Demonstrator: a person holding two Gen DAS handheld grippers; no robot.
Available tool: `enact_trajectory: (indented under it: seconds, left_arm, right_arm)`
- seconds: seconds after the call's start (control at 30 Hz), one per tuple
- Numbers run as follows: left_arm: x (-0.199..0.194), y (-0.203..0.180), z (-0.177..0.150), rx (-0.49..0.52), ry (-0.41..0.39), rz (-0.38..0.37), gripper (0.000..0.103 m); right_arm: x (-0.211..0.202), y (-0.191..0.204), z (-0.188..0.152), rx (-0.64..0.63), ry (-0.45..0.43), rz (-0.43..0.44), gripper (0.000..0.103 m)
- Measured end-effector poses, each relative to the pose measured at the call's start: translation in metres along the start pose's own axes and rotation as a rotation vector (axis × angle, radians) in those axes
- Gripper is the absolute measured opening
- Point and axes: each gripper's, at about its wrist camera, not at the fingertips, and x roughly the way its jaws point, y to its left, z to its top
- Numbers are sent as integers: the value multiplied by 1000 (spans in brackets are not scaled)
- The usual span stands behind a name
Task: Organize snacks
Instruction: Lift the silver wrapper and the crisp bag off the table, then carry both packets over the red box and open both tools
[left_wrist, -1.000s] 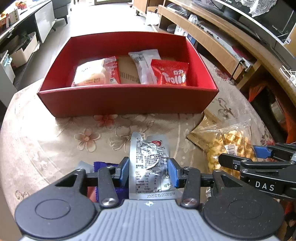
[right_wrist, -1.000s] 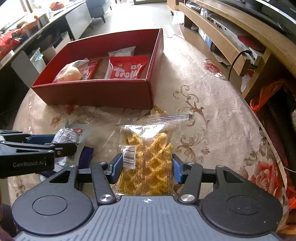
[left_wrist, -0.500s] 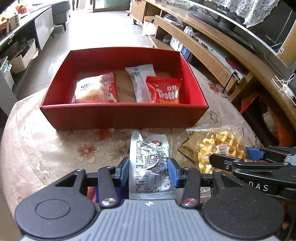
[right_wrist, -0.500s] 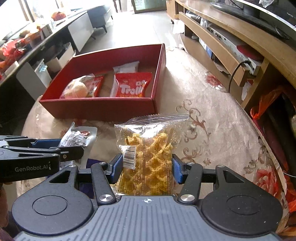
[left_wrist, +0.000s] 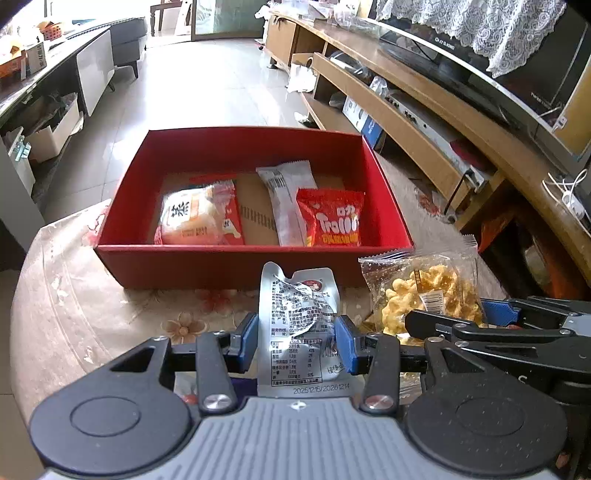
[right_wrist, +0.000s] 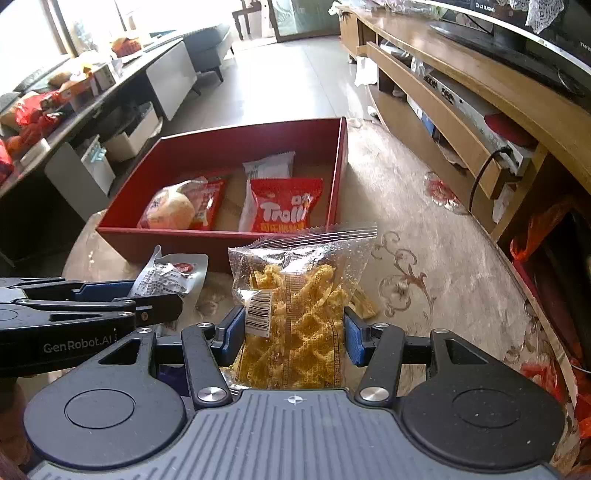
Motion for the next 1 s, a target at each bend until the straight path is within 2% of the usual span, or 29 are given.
enact_trajectory:
  seconds: [0.5,1.0]
  left_arm:
    - [-4,6,30,-27,-53,4,43]
    - [8,25,73,-75,-114,52,43]
  right_arm:
    - [-2,7,27,5,-57,18,61]
    - [18,12,71,43,-113,42,61]
